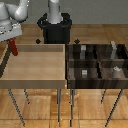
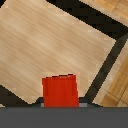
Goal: Place the box of cereal into the appropriate compartment.
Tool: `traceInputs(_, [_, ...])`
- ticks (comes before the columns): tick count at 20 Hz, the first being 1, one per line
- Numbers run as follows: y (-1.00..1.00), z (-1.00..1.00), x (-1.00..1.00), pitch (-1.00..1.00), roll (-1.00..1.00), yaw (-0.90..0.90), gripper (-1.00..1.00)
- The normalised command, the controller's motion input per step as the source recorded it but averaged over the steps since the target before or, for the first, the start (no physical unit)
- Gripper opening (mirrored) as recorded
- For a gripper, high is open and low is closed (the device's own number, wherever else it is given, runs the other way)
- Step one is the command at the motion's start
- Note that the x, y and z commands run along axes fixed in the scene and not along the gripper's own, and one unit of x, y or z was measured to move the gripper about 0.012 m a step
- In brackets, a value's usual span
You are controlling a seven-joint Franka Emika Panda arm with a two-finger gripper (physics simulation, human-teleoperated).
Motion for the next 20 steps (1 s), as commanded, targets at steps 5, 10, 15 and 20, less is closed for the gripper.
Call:
traceInputs(5, [0.27, 0.40, 0.00, 0.00, 0.00, 0.00, -1.00])
traceInputs(10, [1.00, 0.00, 0.00, 0.00, 0.00, 0.00, -1.00])
traceInputs(15, [1.00, 0.00, 0.00, 0.00, 0.00, 0.00, -1.00])
traceInputs(20, [1.00, 0.00, 0.00, 0.00, 0.00, 0.00, -1.00])
